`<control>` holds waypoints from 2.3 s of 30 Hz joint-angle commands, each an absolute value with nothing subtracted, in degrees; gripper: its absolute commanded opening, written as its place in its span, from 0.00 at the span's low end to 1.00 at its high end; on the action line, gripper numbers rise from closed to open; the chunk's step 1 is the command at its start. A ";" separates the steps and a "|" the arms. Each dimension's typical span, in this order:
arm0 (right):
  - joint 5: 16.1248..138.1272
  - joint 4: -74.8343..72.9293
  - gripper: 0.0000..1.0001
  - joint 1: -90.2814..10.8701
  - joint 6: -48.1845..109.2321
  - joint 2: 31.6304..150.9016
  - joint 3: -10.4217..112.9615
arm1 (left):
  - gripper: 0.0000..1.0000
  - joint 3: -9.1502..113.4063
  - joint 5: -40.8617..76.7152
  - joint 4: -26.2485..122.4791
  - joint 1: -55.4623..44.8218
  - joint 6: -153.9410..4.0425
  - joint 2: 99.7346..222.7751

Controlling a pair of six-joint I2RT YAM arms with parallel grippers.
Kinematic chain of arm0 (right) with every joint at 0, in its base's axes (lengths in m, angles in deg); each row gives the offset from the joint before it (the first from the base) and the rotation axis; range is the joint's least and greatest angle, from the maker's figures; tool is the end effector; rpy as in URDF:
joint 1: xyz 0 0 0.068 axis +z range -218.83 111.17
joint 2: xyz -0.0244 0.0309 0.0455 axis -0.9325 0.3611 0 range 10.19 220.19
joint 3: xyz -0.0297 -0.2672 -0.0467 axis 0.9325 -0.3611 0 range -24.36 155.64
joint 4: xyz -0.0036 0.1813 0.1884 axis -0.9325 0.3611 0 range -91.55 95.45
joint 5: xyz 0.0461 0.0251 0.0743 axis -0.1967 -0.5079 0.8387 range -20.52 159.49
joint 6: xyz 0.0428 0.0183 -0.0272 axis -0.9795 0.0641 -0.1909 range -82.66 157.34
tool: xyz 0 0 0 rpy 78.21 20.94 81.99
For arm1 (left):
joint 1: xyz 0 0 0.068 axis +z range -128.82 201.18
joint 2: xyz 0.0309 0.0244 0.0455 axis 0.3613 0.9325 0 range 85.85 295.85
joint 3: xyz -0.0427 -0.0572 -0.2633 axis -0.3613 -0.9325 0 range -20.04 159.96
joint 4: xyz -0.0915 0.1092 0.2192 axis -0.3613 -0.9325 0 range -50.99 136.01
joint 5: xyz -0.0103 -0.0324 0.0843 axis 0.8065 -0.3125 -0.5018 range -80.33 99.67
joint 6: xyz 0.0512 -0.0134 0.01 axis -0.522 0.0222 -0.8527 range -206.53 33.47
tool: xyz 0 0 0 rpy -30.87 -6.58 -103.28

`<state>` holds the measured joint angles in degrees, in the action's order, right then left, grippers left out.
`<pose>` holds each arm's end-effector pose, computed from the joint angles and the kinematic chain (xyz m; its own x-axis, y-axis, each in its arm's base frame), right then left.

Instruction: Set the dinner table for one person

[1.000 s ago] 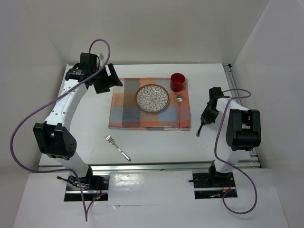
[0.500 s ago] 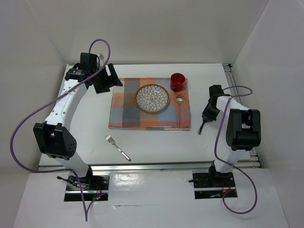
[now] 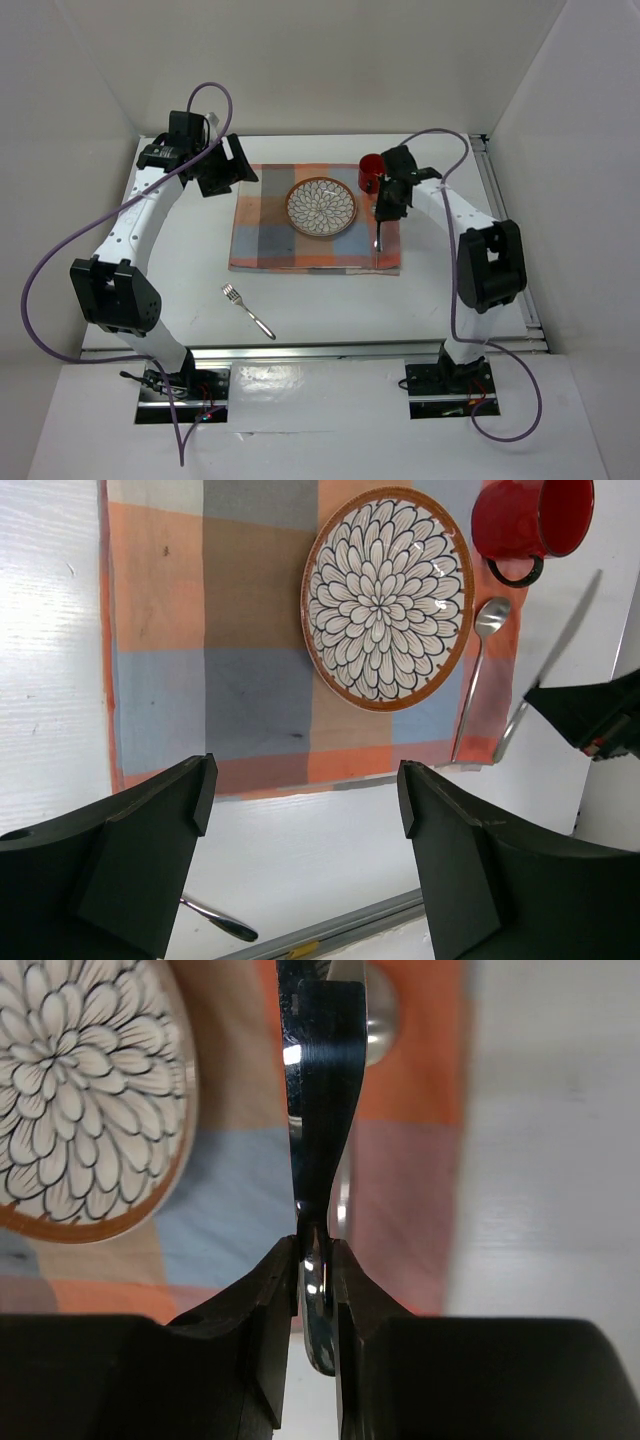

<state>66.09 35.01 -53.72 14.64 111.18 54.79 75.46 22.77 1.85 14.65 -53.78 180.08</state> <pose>0.3650 0.0964 0.2440 -0.8475 0.1702 -0.5028 0.1049 0.9822 0.1556 0.3594 -0.0492 0.3683 -0.7179 -0.4481 -0.5328 -0.1338 0.8398 -0.5261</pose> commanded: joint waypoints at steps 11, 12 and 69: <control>69.57 35.98 0.00 -49.85 15.02 123.82 62.30 | 0.89 58.29 11.78 -4.52 11.79 -45.07 173.57; 70.10 35.98 0.00 -49.85 15.01 124.52 62.30 | 0.89 56.18 11.25 -4.53 11.08 -43.48 172.00; 67.11 40.11 0.70 -56.08 15.01 103.44 54.13 | 0.00 89.69 -10.47 -15.16 -1.77 -53.56 200.26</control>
